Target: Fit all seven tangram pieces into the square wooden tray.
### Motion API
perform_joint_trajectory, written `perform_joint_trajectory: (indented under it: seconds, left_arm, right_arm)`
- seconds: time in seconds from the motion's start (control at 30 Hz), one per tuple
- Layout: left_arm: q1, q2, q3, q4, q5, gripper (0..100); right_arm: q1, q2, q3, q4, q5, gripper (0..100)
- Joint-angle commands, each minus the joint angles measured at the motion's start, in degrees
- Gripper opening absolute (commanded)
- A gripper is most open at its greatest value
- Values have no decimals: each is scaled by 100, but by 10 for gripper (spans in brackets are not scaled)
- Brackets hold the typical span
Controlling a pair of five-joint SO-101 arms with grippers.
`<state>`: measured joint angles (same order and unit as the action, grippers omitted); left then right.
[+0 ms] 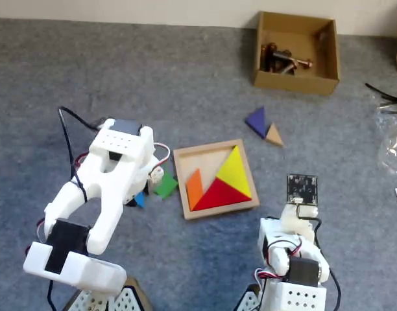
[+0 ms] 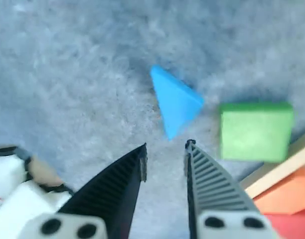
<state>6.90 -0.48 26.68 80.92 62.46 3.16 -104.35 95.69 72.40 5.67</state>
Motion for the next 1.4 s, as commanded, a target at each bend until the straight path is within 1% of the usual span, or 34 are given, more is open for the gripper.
perform_joint_trajectory:
  seconds: [0.0, 0.07, 0.2, 0.33, 0.47, 0.7, 0.83, 0.87, 1.1, 1.23, 1.37]
  left_arm:
    - [-286, -119, -110, -343, 290, 127]
    - [-295, -119, 110, -598, 316, 129]
    - [-549, -127, 567, -1327, 949, 130]
    - [-655, -127, 884, -1811, 1055, 130]
    - [-673, -127, 936, -1960, 1064, 130]
    - [-655, -119, 954, -1934, 1046, 127]
    - [-655, -119, 1174, -1960, 1020, 127]
    - [-655, -119, 1218, -1960, 958, 127]
    - [-655, -119, 1473, -1952, -290, 129]
    - [-655, -119, 1508, -1925, -1160, 130]
    - [-681, -119, 1516, -1925, -2207, 130]
  right_arm:
    - [-92, -84, 655, -92, -62, 5]
    - [-92, -84, 655, -92, -62, 5]
    - [-92, -84, 655, -92, -62, 5]
    - [-92, -84, 655, -92, -62, 5]
    - [-92, -84, 655, -92, -62, 5]
    - [-92, -84, 655, -92, -62, 5]
    - [-92, -84, 655, -92, -62, 5]
    - [-92, -84, 655, -92, -62, 5]
    - [-92, -84, 655, -92, -62, 5]
    - [-92, -84, 655, -92, -62, 5]
    - [-92, -84, 655, -92, -62, 5]
